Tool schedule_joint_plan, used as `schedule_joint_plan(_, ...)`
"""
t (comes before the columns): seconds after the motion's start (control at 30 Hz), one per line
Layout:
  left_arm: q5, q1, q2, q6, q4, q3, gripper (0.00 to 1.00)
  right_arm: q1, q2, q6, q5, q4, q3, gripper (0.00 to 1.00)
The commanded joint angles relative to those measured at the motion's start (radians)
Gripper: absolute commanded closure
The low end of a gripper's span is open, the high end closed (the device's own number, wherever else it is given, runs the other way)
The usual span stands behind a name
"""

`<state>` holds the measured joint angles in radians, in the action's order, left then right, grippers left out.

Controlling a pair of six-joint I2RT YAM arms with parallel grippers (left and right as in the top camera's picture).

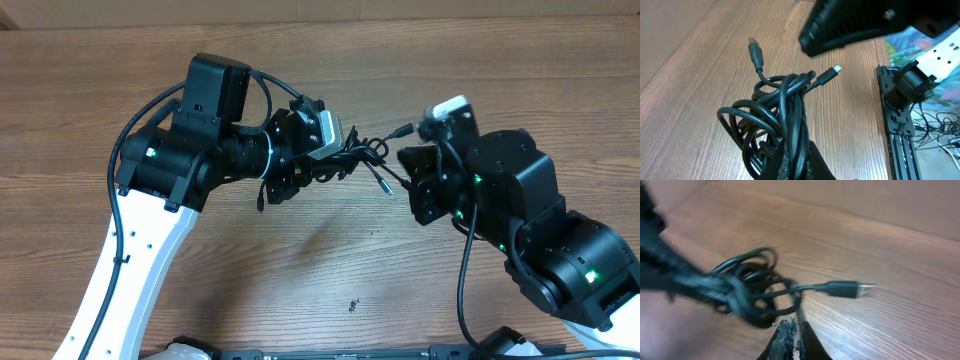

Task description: Untangle cables

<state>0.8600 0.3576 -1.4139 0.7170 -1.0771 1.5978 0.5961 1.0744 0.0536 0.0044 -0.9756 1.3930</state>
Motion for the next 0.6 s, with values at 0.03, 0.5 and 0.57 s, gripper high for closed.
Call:
schedule_joint_plan(0.03, 0.024, -0.006, 0.028, 0.039, 0.005, 0.021, 0.96, -0.002, -0.012, -0.179, -0.156, -0.039, 0.001, 0.74)
schedule_joint_plan(0.5, 0.108, -0.005, 0.028, 0.205, -0.097, 0.021, 0.96, -0.002, 0.077, -0.253, -0.140, -0.023, 0.001, 0.37)
schedule_joint_plan(0.57, 0.108, -0.005, 0.028, 0.205, -0.097, 0.021, 0.96, -0.002, 0.108, -0.253, -0.156, -0.023, 0.001, 0.40)
